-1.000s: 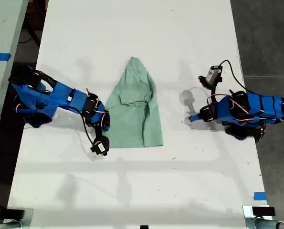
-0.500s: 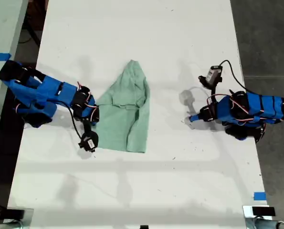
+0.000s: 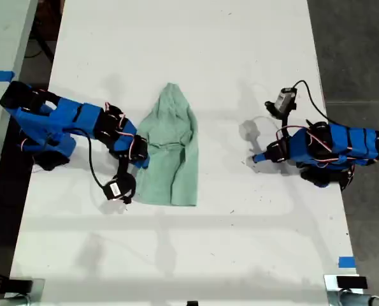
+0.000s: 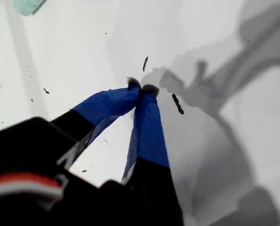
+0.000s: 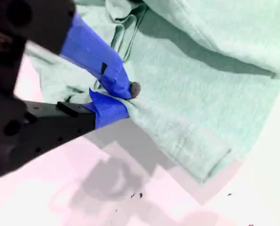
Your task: Fold t shirt
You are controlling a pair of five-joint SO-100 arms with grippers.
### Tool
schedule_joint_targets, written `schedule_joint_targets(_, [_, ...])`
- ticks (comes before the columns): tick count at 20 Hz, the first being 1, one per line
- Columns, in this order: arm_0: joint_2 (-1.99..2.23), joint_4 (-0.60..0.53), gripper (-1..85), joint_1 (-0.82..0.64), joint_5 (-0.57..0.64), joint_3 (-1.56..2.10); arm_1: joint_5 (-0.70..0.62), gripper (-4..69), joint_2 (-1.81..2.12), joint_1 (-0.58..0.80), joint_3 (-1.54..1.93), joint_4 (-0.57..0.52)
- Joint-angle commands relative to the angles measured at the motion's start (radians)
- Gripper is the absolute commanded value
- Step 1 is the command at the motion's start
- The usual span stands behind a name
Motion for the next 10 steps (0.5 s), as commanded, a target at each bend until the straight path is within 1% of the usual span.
schedule_joint_targets(1, [-0.132,-0.077,-0.3,-0.012,0.087,-0.164,0.005,1.1,0.012,0.002,0.055,0.002])
schedule_joint_targets(6, [-0.446,-0.075,-0.3,-0.009,0.183,-0.499,0.005,1.1,0.012,0.0,0.055,0.002])
schedule_joint_targets(7, [-0.471,-0.075,1.4,-0.009,0.186,-0.529,0.005,1.1,0.012,0.0,0.055,0.002])
schedule_joint_targets(9, [-0.476,-0.077,35.1,-0.012,0.186,-0.538,0.003,1.1,0.012,0.0,0.055,0.002])
schedule_joint_targets(10, [-0.469,-0.075,39.4,-0.012,0.195,-0.538,0.003,1.1,0.012,-0.002,0.055,0.002])
